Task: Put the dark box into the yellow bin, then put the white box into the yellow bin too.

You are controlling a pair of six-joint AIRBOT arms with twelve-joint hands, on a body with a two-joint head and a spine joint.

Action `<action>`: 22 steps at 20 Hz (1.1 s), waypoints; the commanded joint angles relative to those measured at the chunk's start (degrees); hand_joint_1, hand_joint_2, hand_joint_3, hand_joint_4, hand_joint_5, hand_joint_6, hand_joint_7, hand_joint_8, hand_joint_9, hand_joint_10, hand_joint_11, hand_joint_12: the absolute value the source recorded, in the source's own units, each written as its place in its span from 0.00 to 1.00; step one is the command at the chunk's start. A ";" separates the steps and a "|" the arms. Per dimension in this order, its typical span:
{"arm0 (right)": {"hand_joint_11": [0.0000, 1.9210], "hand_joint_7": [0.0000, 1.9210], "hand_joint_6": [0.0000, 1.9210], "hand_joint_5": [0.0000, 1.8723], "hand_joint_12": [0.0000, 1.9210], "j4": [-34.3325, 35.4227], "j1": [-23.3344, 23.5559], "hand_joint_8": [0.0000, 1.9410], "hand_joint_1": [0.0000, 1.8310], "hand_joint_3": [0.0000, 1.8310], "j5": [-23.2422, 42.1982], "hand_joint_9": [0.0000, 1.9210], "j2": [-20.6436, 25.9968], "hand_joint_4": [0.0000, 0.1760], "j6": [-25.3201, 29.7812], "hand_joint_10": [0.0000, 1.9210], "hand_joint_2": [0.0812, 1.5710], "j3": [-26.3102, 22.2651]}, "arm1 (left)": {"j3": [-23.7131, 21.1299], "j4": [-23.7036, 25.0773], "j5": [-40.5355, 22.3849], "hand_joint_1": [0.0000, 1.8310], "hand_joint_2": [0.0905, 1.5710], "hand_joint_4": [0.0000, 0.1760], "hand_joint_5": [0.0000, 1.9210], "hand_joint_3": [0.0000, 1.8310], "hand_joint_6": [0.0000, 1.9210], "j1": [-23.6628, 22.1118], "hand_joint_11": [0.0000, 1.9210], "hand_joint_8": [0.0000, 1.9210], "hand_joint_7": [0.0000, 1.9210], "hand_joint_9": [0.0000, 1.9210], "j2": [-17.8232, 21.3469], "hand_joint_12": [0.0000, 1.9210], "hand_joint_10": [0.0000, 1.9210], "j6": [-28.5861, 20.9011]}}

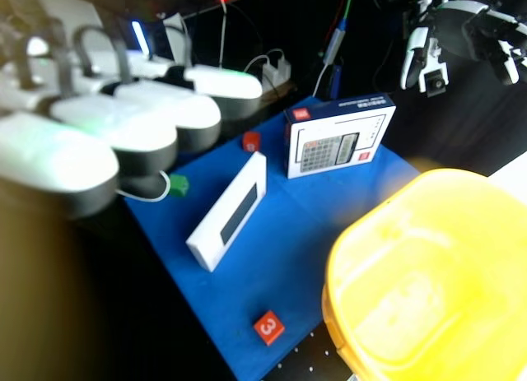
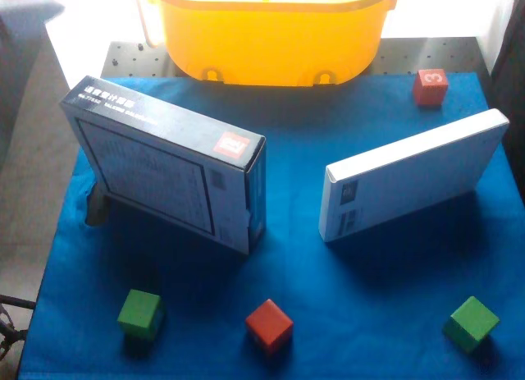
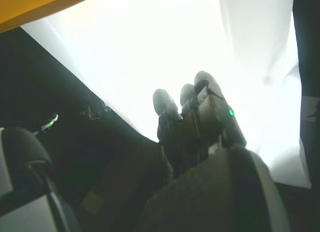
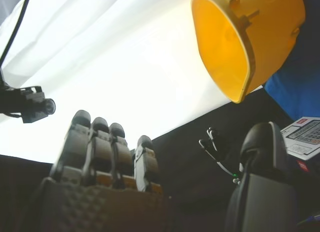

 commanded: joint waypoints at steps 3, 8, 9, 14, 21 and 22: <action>0.00 0.26 0.00 0.22 0.56 0.53 0.52 0.00 0.00 0.00 6.77 0.25 -0.02 0.00 -0.14 0.01 0.71 0.19 | 0.35 -1.30 -6.39 0.15 0.69 0.00 0.07 0.00 0.00 -0.63 0.00 0.00 0.10 0.11 0.45 0.11 0.00 -0.35; 0.00 0.26 0.00 0.22 0.56 0.53 0.10 0.00 0.00 0.00 6.68 0.25 -0.02 0.00 -0.14 0.01 0.71 0.27 | 0.40 2.93 -5.11 0.16 0.66 0.12 0.06 0.00 0.00 -0.63 0.01 0.00 0.08 0.09 1.93 0.06 0.00 -2.70; 0.00 0.26 0.00 0.22 0.57 0.53 -0.01 0.00 0.00 0.00 6.68 0.26 -0.07 0.00 -0.14 0.01 0.71 0.31 | 0.36 5.62 -4.21 0.19 0.62 0.16 0.07 0.00 0.00 -1.00 0.02 0.00 0.09 0.10 2.48 0.04 0.00 -3.84; 0.00 0.27 0.00 0.22 0.57 0.71 -0.75 0.00 0.00 0.00 6.68 0.26 -0.28 0.00 -0.14 0.00 0.70 0.50 | -1.76 18.70 -1.04 0.22 0.59 0.00 0.07 0.00 0.00 -2.60 0.08 0.00 0.11 0.11 5.09 0.04 0.00 -8.86; 0.00 0.28 0.00 0.23 0.59 1.30 -1.65 0.00 0.04 0.00 6.68 0.26 -1.30 0.04 -0.14 0.00 0.70 1.21 | -4.12 31.10 5.52 0.17 0.54 0.44 0.00 0.00 0.00 -4.49 0.04 0.00 0.06 0.06 7.45 0.02 0.00 -11.54; 0.00 0.28 0.00 0.23 0.58 1.36 -1.79 0.00 0.04 0.00 6.68 0.26 -1.30 0.00 -0.14 0.00 0.70 1.22 | -4.11 32.84 6.64 0.19 0.53 0.47 0.00 0.00 0.00 -4.82 0.05 0.00 0.07 0.07 7.49 0.02 0.00 -12.30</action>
